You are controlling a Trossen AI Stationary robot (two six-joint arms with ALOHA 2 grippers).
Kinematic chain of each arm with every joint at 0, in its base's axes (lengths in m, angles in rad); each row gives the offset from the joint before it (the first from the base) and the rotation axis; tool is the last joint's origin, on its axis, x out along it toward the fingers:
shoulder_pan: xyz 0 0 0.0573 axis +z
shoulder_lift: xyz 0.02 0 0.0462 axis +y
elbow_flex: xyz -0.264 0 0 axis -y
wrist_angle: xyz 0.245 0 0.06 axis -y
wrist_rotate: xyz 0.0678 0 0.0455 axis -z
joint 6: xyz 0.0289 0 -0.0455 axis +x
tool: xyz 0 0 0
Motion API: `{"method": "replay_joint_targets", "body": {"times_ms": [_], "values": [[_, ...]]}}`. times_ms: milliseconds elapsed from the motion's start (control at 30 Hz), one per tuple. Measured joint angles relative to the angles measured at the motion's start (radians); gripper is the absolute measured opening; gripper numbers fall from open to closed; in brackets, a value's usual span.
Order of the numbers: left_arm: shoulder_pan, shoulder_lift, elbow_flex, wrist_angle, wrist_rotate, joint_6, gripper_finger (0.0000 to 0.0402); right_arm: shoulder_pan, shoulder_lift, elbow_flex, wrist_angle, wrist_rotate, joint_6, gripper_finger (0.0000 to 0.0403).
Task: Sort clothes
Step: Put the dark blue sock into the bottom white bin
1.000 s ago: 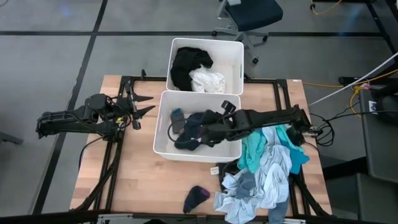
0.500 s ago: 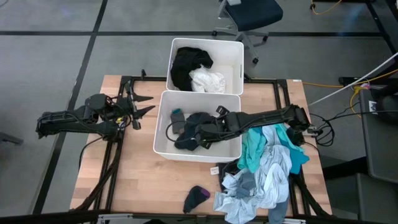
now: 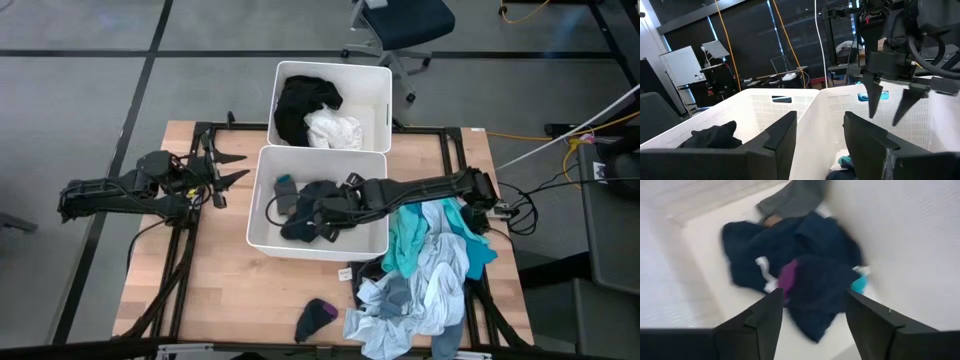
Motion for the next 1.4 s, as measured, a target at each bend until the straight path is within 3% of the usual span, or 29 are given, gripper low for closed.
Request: {"method": "replay_joint_targets", "body": {"times_ms": [167, 433, 700, 967, 1400], "values": [[0.0, 0.0, 0.0, 0.0, 0.0, 0.0, 0.015, 0.026, 0.0, 0.059, 0.005, -0.098, 0.043, 0.0216], [0.0, 0.0, 0.0, 0.0, 0.0, 0.0, 0.015, 0.141, 0.0, 0.172, 0.076, -0.08, 0.05, 0.0216], [0.0, 0.0, 0.0, 0.0, 0.0, 0.0, 0.015, 0.273, 0.005, 0.176, 0.225, -0.065, 0.038, 0.0216], [0.0, 0.0, 0.0, 0.0, 0.0, 0.0, 0.015, 0.389, 0.057, 0.176, 0.263, -0.015, 0.018, 0.0216], [0.0, 0.0, 0.0, -0.002, 0.0, -0.001, 0.015, 0.397, 0.232, 0.175, 0.267, -0.066, -0.024, 0.0216]]}}
